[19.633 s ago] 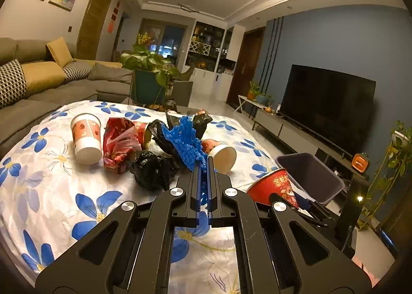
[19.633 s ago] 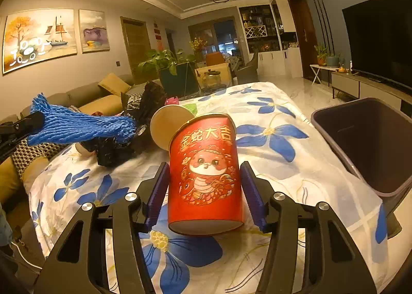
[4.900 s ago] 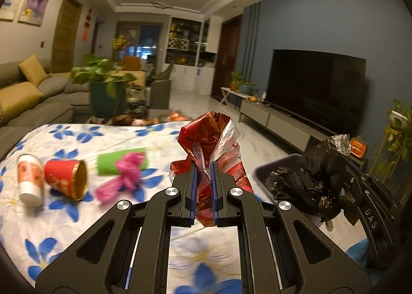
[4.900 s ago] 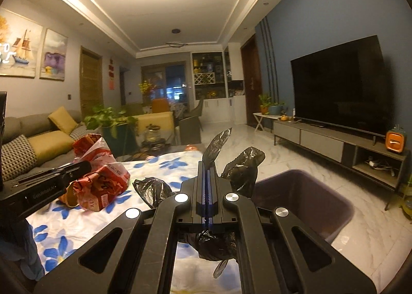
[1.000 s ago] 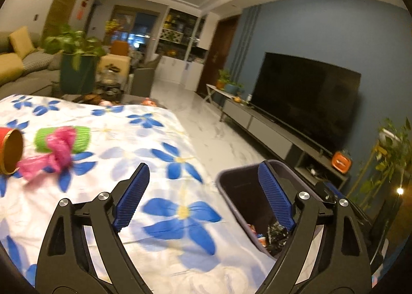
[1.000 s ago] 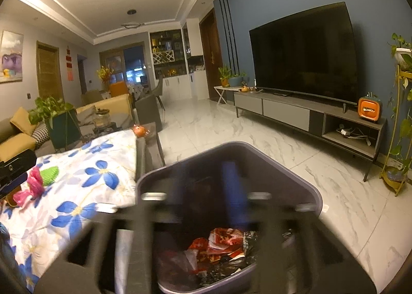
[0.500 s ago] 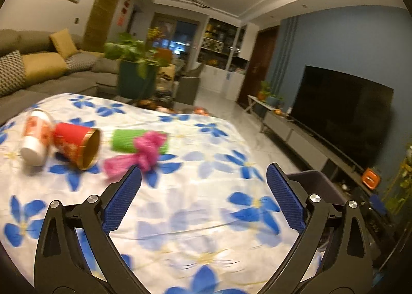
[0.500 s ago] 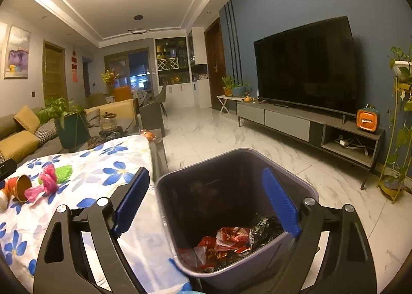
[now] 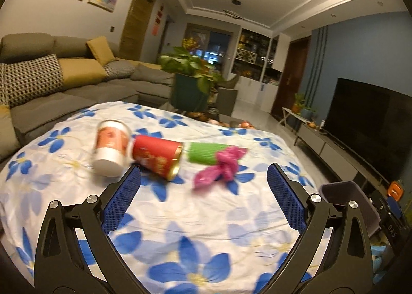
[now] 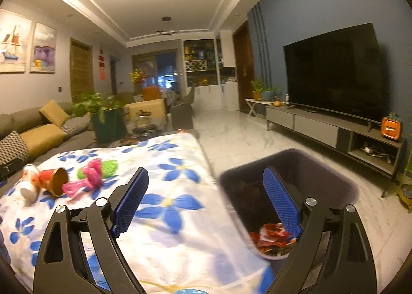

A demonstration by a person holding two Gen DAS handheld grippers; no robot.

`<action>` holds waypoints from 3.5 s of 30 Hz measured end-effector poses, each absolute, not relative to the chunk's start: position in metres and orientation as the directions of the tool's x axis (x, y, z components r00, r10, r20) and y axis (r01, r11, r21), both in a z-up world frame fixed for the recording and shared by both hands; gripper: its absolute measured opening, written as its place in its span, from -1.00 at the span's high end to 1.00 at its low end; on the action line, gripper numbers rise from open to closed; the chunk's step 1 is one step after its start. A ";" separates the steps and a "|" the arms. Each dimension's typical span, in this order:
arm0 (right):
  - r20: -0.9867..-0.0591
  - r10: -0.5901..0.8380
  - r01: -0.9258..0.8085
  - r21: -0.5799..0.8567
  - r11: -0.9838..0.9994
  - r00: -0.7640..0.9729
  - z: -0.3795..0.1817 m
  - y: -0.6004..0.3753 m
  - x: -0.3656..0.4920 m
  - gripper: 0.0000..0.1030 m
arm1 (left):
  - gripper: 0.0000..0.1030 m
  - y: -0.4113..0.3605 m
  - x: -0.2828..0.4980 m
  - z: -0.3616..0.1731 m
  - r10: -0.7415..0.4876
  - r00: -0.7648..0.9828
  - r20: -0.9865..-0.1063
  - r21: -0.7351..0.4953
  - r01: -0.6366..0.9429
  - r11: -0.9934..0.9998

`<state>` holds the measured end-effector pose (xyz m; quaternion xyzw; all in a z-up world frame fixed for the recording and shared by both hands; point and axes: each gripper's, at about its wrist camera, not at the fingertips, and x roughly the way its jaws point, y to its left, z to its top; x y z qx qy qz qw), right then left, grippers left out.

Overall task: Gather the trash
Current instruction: 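Move both open tools back toward the cups and pink bag on the bed, then grasp the white printed paper cup with the left tool while the right tool grasps the red cup, then lift both cups and carry them over the grey bin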

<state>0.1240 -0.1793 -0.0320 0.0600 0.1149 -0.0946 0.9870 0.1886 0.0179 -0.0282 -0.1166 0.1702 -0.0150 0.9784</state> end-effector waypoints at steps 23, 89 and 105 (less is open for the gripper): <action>-0.263 0.154 -0.151 0.032 0.988 0.952 -0.034 -0.006 0.197 -0.57 | -0.88 0.129 0.240 -0.066 0.097 0.917 -0.388 -0.165 -0.172 0.971; -0.435 0.477 -0.449 0.174 0.876 0.763 -0.059 0.079 0.263 0.92 | -0.08 0.172 0.237 -0.070 0.013 0.909 -0.417 -0.263 -0.135 0.955; -0.292 0.412 -0.408 0.079 0.910 0.863 -0.021 0.030 0.203 0.92 | -0.08 0.136 0.214 -0.040 -0.008 0.926 -0.379 -0.229 -0.085 0.970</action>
